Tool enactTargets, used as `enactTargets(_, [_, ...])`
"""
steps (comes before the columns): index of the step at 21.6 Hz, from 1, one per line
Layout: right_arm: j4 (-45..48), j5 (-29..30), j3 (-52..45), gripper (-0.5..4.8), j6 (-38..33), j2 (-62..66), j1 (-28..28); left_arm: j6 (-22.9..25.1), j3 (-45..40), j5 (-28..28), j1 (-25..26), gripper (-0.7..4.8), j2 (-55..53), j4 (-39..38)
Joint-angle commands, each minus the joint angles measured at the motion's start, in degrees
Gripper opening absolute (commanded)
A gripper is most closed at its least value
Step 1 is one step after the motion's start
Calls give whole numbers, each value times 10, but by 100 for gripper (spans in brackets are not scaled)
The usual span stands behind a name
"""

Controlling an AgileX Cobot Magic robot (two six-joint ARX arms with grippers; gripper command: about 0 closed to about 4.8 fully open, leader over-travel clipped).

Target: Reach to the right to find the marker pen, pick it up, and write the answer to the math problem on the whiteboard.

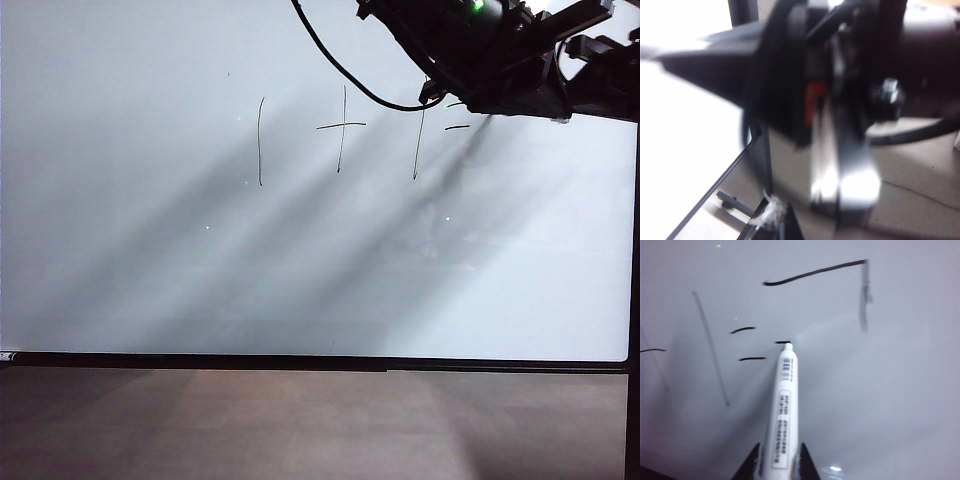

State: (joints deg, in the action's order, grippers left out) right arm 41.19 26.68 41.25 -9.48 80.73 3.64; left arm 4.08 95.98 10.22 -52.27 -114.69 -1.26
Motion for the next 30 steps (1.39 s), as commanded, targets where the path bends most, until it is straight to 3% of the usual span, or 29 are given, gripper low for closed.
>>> enactTargets(1, [10,-16,3,-4,0,-3,27,0,3,0,-1,-5,2,5])
enactTargets(8, [9,-5,3,-4,0,-3,76,0,3,0,-1,-5,2,5])
enactTargets(10, [9,33,2,-4,-10,-3,76,0,3,0,-1,-5,2,5])
enactTargets(16, [41,50,-53,-4,-15,-24,26,0,3,0,-1,-5,2,5])
enactTargets(18, [70,29,-52,-4,-13,-21,8,0,3,0,-1,-5,2,5])
enactTargets(30, [66,35,-16,-4,-14,10,-3,0,3,0,-1,-5,2,5])
